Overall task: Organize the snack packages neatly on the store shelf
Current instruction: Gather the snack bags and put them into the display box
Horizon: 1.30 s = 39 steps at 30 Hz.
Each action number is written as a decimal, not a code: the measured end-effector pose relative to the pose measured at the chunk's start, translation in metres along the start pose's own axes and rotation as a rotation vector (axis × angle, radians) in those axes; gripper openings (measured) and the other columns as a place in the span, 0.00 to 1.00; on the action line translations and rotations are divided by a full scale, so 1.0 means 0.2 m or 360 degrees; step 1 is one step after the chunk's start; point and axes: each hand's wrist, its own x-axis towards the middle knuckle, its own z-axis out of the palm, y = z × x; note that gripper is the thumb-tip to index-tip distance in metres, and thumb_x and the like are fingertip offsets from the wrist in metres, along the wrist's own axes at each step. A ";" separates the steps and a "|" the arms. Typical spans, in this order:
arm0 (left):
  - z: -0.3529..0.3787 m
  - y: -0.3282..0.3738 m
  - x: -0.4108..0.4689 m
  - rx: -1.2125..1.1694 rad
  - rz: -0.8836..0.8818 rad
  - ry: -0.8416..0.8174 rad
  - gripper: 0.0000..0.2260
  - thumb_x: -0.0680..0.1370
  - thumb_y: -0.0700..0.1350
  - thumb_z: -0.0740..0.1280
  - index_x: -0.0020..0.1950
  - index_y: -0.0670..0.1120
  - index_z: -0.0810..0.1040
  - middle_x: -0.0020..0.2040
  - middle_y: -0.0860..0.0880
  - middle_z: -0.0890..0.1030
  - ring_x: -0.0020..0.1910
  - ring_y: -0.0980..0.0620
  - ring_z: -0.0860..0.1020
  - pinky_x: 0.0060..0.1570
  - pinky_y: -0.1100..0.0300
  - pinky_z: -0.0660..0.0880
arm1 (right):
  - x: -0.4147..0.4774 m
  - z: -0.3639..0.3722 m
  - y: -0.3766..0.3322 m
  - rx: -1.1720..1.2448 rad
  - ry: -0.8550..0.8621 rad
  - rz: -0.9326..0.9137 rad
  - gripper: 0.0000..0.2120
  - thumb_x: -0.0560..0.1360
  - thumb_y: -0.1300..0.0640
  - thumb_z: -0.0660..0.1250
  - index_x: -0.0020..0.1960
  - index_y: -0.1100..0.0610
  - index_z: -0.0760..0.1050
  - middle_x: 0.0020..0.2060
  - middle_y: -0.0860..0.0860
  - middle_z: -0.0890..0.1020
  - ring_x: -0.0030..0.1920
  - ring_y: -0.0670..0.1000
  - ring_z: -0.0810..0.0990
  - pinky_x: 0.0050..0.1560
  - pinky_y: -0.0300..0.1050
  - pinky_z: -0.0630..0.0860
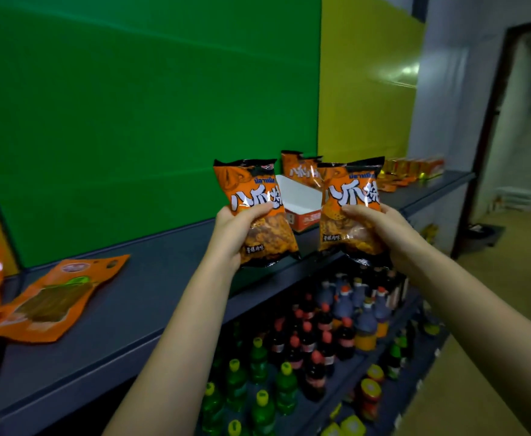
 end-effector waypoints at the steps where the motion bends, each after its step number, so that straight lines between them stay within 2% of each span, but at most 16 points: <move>1: 0.07 -0.02 0.03 0.0003 -0.0007 -0.0020 0.22 0.69 0.43 0.74 0.61 0.44 0.74 0.51 0.45 0.83 0.46 0.47 0.82 0.42 0.57 0.79 | 0.04 -0.06 0.01 -0.0005 0.0021 0.0003 0.32 0.67 0.48 0.74 0.67 0.57 0.69 0.55 0.55 0.82 0.48 0.54 0.83 0.47 0.48 0.80; 4: 0.26 -0.08 0.15 0.0018 -0.0023 -0.0074 0.21 0.69 0.44 0.74 0.61 0.45 0.74 0.52 0.46 0.83 0.47 0.48 0.82 0.42 0.58 0.79 | 0.16 -0.20 0.03 -0.0010 0.0065 -0.0007 0.32 0.66 0.47 0.74 0.66 0.56 0.69 0.55 0.54 0.82 0.52 0.55 0.82 0.56 0.53 0.78; 8: 0.48 -0.13 0.35 0.0052 0.0012 -0.0110 0.23 0.69 0.45 0.75 0.61 0.45 0.73 0.53 0.45 0.83 0.48 0.47 0.82 0.43 0.57 0.79 | 0.36 -0.37 0.06 -0.0018 0.0112 -0.0043 0.32 0.67 0.47 0.74 0.67 0.57 0.68 0.56 0.54 0.81 0.52 0.55 0.81 0.53 0.49 0.78; 12: 0.66 -0.19 0.59 0.0069 0.0071 -0.0120 0.22 0.69 0.45 0.75 0.60 0.45 0.73 0.53 0.45 0.83 0.49 0.46 0.82 0.45 0.56 0.79 | 0.67 -0.49 0.07 -0.0022 0.0110 -0.0073 0.42 0.63 0.43 0.75 0.71 0.57 0.64 0.58 0.55 0.80 0.53 0.55 0.82 0.55 0.52 0.78; 14: 0.74 -0.20 0.73 0.0064 0.0078 -0.0108 0.18 0.69 0.44 0.74 0.56 0.46 0.74 0.53 0.44 0.83 0.47 0.47 0.82 0.45 0.56 0.80 | 0.84 -0.51 0.05 0.0005 0.0083 -0.0076 0.43 0.62 0.43 0.76 0.71 0.57 0.64 0.57 0.55 0.81 0.53 0.55 0.82 0.55 0.52 0.79; 17: 0.84 -0.19 0.94 0.0069 0.0096 -0.0058 0.14 0.69 0.43 0.74 0.50 0.48 0.74 0.53 0.44 0.83 0.48 0.47 0.82 0.50 0.53 0.79 | 1.07 -0.55 0.02 -0.0005 0.0036 -0.0090 0.47 0.60 0.42 0.77 0.72 0.57 0.63 0.59 0.55 0.80 0.53 0.55 0.82 0.51 0.50 0.79; 19: 0.90 -0.19 1.05 0.0088 0.0110 -0.0029 0.19 0.69 0.43 0.75 0.56 0.45 0.74 0.54 0.44 0.82 0.50 0.46 0.82 0.53 0.50 0.79 | 1.20 -0.57 0.00 0.0039 0.0015 -0.0126 0.45 0.63 0.45 0.76 0.73 0.58 0.61 0.57 0.55 0.81 0.51 0.54 0.82 0.45 0.47 0.79; 21: 0.94 -0.19 1.15 0.0128 0.0132 -0.0015 0.24 0.68 0.43 0.75 0.62 0.44 0.73 0.54 0.44 0.82 0.51 0.45 0.82 0.54 0.48 0.78 | 1.31 -0.59 0.00 0.0086 -0.0003 -0.0138 0.45 0.64 0.47 0.76 0.74 0.59 0.59 0.57 0.56 0.81 0.50 0.54 0.82 0.43 0.46 0.79; 24: 0.99 -0.19 1.26 0.0141 0.0143 -0.0003 0.22 0.69 0.41 0.74 0.62 0.43 0.74 0.54 0.45 0.82 0.50 0.46 0.82 0.51 0.52 0.78 | 1.47 -0.60 0.00 0.0149 -0.0047 -0.0113 0.48 0.62 0.47 0.77 0.74 0.59 0.58 0.57 0.56 0.81 0.51 0.55 0.82 0.47 0.49 0.80; 26: 1.02 -0.19 1.34 0.0164 0.0157 0.0043 0.19 0.70 0.40 0.74 0.60 0.43 0.75 0.52 0.45 0.82 0.48 0.46 0.81 0.50 0.54 0.78 | 1.58 -0.60 0.01 0.0194 -0.0063 -0.0121 0.46 0.65 0.50 0.76 0.75 0.60 0.56 0.57 0.57 0.81 0.50 0.54 0.82 0.47 0.48 0.80; 29: 1.04 -0.21 1.45 0.0226 0.0161 0.0111 0.11 0.70 0.38 0.73 0.49 0.45 0.76 0.48 0.45 0.82 0.43 0.49 0.81 0.44 0.58 0.78 | 1.75 -0.58 0.03 0.0212 -0.0077 -0.0160 0.43 0.69 0.52 0.74 0.75 0.61 0.54 0.51 0.54 0.81 0.47 0.52 0.81 0.51 0.49 0.79; 31: 1.06 -0.22 1.52 0.0260 0.0160 0.0157 0.09 0.71 0.38 0.72 0.44 0.47 0.74 0.43 0.48 0.81 0.39 0.52 0.80 0.39 0.61 0.77 | 1.86 -0.57 0.03 0.0224 -0.0158 -0.0168 0.40 0.70 0.53 0.73 0.74 0.60 0.56 0.45 0.51 0.80 0.43 0.49 0.80 0.44 0.44 0.78; 32: 1.07 -0.23 1.55 0.0290 0.0165 0.0173 0.09 0.71 0.38 0.72 0.44 0.46 0.74 0.43 0.48 0.81 0.39 0.52 0.80 0.39 0.61 0.77 | 1.92 -0.57 0.03 0.0220 -0.0212 -0.0158 0.40 0.69 0.52 0.73 0.74 0.61 0.57 0.45 0.51 0.81 0.42 0.48 0.81 0.40 0.42 0.77; 35: 1.11 -0.22 1.65 0.0381 0.0203 0.0216 0.14 0.70 0.39 0.73 0.54 0.43 0.76 0.48 0.46 0.82 0.44 0.49 0.81 0.49 0.57 0.78 | 2.10 -0.58 0.02 0.0196 -0.0314 -0.0138 0.37 0.67 0.50 0.74 0.70 0.61 0.65 0.47 0.53 0.83 0.36 0.46 0.83 0.32 0.37 0.76; 39: 1.18 -0.22 1.79 0.0375 0.0206 0.0298 0.13 0.70 0.39 0.73 0.53 0.44 0.77 0.46 0.47 0.83 0.43 0.49 0.81 0.40 0.60 0.79 | 2.33 -0.58 0.00 0.0258 -0.0447 -0.0161 0.32 0.69 0.53 0.73 0.68 0.64 0.68 0.34 0.48 0.83 0.23 0.41 0.78 0.23 0.31 0.72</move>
